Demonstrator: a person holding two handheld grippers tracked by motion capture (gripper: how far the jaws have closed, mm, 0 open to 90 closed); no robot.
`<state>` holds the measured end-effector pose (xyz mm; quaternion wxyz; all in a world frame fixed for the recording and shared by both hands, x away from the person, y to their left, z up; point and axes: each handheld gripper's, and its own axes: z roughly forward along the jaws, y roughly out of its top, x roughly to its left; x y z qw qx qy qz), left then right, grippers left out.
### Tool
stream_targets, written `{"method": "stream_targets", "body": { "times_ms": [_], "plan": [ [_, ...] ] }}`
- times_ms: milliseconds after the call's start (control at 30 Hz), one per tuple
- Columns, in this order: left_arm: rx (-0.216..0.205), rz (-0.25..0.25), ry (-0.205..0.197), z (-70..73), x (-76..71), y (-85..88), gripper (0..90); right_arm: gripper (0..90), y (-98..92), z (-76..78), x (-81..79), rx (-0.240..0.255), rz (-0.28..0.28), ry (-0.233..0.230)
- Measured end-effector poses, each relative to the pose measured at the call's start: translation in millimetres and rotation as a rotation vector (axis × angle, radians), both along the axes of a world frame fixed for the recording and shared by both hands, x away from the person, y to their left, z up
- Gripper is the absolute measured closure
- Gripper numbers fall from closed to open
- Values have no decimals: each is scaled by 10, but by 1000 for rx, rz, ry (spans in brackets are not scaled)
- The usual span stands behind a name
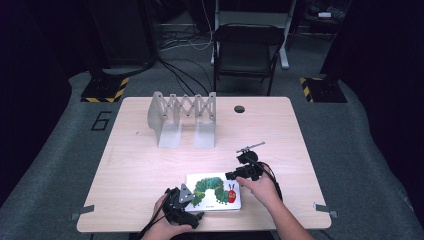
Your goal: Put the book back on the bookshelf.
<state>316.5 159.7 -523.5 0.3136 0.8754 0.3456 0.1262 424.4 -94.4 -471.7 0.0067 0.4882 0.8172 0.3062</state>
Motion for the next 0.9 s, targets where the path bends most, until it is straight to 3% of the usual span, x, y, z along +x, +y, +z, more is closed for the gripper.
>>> {"method": "stream_targets", "body": {
  "times_ms": [267,333,767,900],
  "plan": [
    [27,-1,14,21,19,-25,0,431,-4,39,6,-15,19,-7],
    [26,-2,13,19,24,-26,0,433,23,59,0,-25,6,12],
    [21,-4,19,24,37,-27,3,437,98,159,-8,-90,40,12],
    [20,-16,30,32,46,-12,3,437,106,189,-16,-91,41,21]
  ]
}}
